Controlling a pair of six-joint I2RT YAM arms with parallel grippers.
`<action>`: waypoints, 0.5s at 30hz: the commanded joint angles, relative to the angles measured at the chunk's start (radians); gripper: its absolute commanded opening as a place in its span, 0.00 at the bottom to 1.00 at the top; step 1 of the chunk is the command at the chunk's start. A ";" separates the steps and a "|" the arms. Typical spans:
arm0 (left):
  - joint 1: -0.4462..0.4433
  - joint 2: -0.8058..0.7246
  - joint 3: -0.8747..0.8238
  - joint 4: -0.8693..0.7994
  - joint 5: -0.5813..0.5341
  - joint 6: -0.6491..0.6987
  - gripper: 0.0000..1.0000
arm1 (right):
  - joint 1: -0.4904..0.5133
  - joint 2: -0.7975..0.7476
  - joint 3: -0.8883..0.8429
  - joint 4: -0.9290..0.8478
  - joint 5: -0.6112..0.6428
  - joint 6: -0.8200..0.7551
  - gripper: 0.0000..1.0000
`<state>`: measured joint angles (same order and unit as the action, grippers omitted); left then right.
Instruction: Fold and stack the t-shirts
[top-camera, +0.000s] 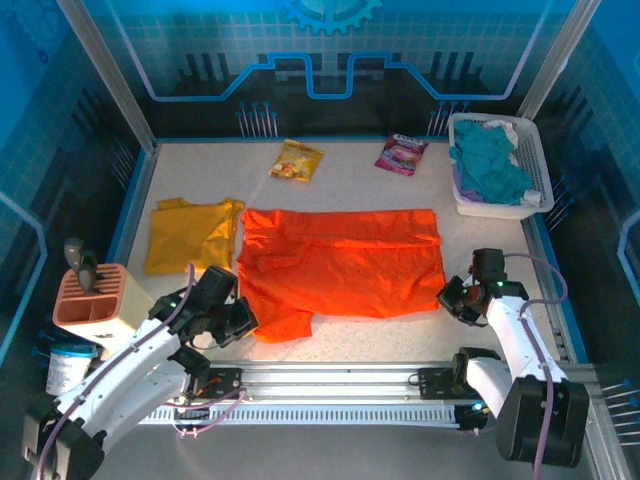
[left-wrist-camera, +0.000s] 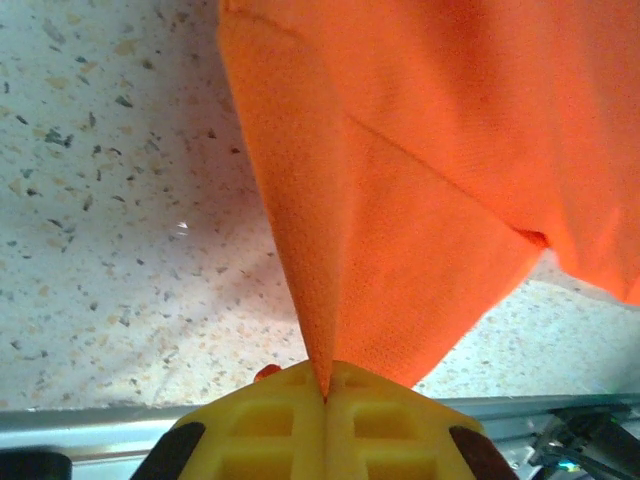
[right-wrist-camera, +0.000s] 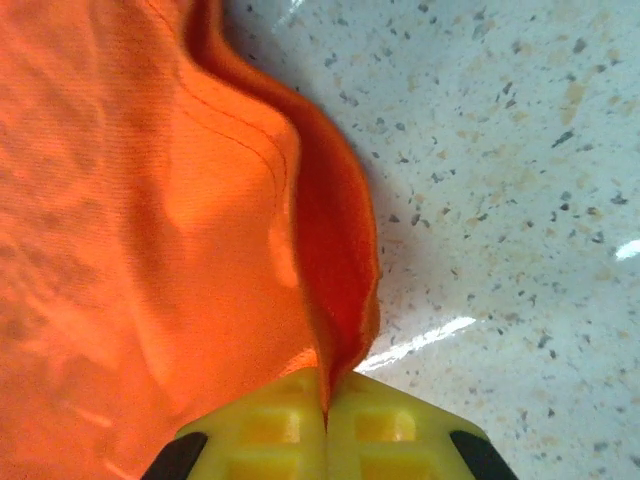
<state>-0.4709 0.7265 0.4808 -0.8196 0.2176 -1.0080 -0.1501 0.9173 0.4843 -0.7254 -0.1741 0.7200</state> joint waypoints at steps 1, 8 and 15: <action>-0.008 0.007 0.056 -0.056 0.017 -0.007 0.00 | -0.037 -0.058 0.048 -0.108 -0.051 -0.008 0.00; -0.007 0.006 0.113 -0.062 0.032 0.001 0.00 | -0.091 -0.080 0.088 -0.177 -0.093 -0.051 0.00; 0.044 0.114 0.260 -0.063 -0.005 0.104 0.00 | -0.115 0.050 0.148 -0.063 -0.189 -0.069 0.00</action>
<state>-0.4538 0.7944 0.6689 -0.8639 0.2237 -0.9798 -0.2501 0.9096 0.5686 -0.8291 -0.2981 0.6827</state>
